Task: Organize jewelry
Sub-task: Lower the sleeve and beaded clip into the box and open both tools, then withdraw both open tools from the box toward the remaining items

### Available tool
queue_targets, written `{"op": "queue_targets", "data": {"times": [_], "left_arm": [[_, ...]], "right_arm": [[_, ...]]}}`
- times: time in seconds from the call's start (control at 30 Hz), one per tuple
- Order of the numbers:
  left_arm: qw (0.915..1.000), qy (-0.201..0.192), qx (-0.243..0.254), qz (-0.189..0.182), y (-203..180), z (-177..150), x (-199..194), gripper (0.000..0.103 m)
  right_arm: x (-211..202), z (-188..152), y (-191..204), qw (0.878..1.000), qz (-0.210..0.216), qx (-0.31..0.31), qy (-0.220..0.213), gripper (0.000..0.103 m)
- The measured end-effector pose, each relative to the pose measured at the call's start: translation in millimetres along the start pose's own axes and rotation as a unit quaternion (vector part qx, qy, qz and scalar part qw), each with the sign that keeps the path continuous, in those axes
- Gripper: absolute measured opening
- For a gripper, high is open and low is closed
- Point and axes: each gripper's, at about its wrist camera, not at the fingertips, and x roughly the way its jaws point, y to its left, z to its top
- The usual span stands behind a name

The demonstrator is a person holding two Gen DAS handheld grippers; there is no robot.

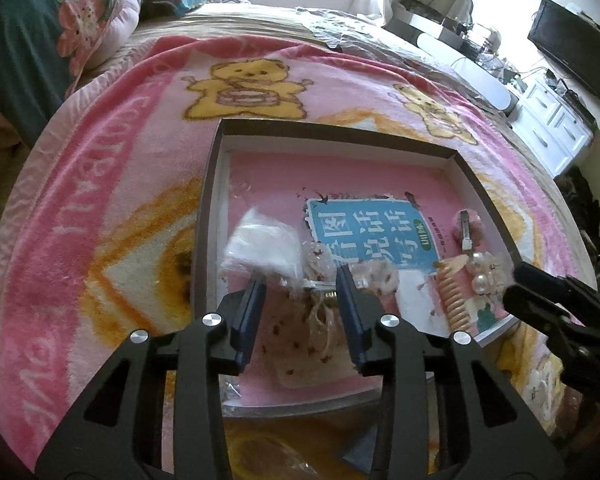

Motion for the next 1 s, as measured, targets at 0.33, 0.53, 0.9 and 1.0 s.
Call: {"op": "queue_targets", "data": {"times": [0.33, 0.53, 0.9, 1.0], "left_arm": [[0.9998, -0.019, 0.000, -0.001, -5.8, 1.3, -20.9, 0.042], [0.9993, -0.035, -0.007, -0.009, -9.8, 0.9, -43.1, 0.063], [0.9964, -0.080, -0.025, -0.011, -6.5, 4.2, -103.4, 0.092], [0.9953, -0.092, -0.026, -0.013, -6.6, 2.3, -120.4, 0.093]], "right_arm": [[-38.3, -9.0, -10.2, 0.999, 0.005, 0.029, -0.027, 0.083], [-55.7, -10.2, -13.3, 0.998, 0.007, 0.037, -0.040, 0.086], [-101.4, -11.1, -19.4, 0.996, -0.001, 0.050, -0.078, 0.087], [-115.8, -11.8, -19.7, 0.995, -0.002, 0.050, -0.090, 0.088]]}}
